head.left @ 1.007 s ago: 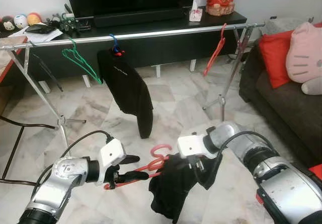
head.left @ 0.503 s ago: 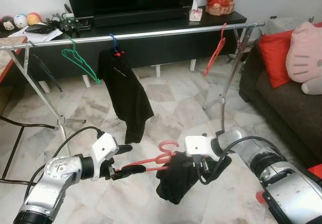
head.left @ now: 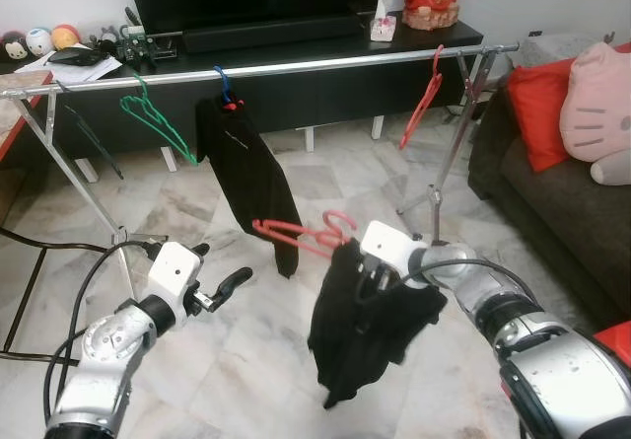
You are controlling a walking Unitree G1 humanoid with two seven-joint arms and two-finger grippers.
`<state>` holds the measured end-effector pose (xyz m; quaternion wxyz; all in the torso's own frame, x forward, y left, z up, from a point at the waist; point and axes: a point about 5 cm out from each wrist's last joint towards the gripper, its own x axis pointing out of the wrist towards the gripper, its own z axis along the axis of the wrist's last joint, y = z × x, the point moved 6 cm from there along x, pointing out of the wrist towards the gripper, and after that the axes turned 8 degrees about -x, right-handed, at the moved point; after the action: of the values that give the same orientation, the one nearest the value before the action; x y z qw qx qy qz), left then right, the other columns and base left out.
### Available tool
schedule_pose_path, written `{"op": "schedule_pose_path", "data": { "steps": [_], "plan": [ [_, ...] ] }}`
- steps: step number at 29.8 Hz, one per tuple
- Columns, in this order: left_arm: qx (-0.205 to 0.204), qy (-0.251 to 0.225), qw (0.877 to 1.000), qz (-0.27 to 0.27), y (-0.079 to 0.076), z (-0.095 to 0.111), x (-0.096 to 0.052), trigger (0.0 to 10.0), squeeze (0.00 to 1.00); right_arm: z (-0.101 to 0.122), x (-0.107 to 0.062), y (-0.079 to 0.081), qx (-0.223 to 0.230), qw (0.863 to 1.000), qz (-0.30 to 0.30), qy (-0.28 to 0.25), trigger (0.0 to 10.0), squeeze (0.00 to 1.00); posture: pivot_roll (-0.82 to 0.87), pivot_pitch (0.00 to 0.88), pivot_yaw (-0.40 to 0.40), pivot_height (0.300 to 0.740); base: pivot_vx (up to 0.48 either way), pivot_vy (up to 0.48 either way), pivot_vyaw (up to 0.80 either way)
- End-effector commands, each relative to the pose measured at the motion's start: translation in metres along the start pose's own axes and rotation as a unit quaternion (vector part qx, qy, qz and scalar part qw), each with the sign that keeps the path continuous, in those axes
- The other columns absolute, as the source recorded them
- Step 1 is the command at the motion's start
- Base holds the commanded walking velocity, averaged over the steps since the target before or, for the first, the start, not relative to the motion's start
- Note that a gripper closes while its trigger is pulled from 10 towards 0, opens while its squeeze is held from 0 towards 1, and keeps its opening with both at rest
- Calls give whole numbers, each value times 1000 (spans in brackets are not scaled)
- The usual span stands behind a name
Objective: Hang hanger
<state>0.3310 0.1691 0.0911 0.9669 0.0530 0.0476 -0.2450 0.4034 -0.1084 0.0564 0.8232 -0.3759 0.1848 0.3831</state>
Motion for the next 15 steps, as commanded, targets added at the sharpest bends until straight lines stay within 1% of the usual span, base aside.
{"op": "schedule_pose_path", "data": {
  "steps": [1,2,4,7,9,12,15],
  "plan": [
    [20,25,999,-3,-5,-14,-1,10000,0,29,-1,-20,15,998,-36,-42,0,0,-70,0,44,740,0,0,0],
    [20,25,999,-3,-5,-14,-1,10000,0,29,-1,-20,15,998,-36,-42,0,0,-70,0,44,740,0,0,0],
    [50,63,997,2,-10,-36,1,10000,0,52,2,-23,25,996,-41,-75,0,0,-76,0,47,740,0,0,0],
    [64,76,995,24,-8,-48,2,10000,0,68,4,-23,19,995,-36,-95,0,0,-78,0,47,740,0,0,0],
    [53,71,995,46,-4,-49,4,10000,0,76,4,-23,16,994,-37,-105,0,0,-76,0,47,740,0,0,0],
    [67,73,992,77,0,-54,7,10000,0,89,4,-25,10,992,-40,-122,0,0,-77,0,48,740,0,0,0],
    [79,70,991,84,1,-56,8,10000,0,91,4,-26,13,991,-41,-123,0,0,-77,0,48,740,0,0,0]
  ]
}}
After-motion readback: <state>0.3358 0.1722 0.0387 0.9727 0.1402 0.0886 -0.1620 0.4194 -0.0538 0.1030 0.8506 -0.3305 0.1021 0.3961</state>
